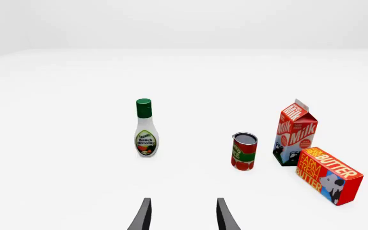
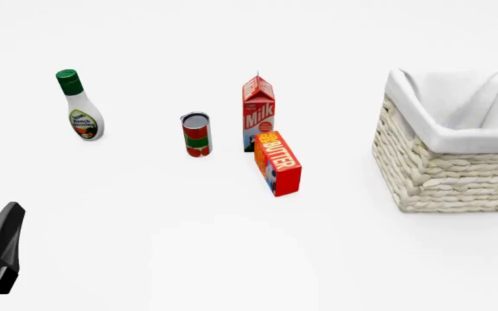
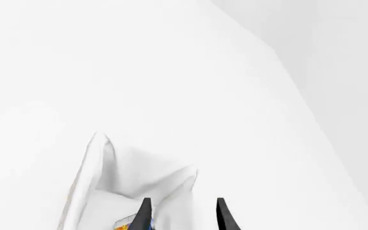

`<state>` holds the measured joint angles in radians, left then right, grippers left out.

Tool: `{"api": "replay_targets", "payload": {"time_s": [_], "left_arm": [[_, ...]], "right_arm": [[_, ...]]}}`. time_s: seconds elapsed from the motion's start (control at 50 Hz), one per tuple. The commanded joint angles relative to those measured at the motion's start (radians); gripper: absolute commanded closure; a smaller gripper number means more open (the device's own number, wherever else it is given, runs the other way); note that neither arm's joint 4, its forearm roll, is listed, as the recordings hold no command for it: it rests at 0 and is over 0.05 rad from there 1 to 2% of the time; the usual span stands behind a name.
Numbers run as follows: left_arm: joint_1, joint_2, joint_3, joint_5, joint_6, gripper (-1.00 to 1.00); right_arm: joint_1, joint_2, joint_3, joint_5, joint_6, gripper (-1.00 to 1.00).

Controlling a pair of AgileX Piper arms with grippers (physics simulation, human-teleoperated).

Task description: Pick the alphabet soup and place it in the basket.

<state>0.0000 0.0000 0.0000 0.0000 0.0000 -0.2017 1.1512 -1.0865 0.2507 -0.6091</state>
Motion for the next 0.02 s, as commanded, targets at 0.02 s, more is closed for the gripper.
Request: {"api": "replay_targets", "payload": {"time_s": [0.02], "left_arm": [[0.000, 0.000, 0.000, 0.000, 0.000, -1.00]], "right_arm": [[0.019, -0.276, -0.015, 0.107, 0.104, -1.00]]}}
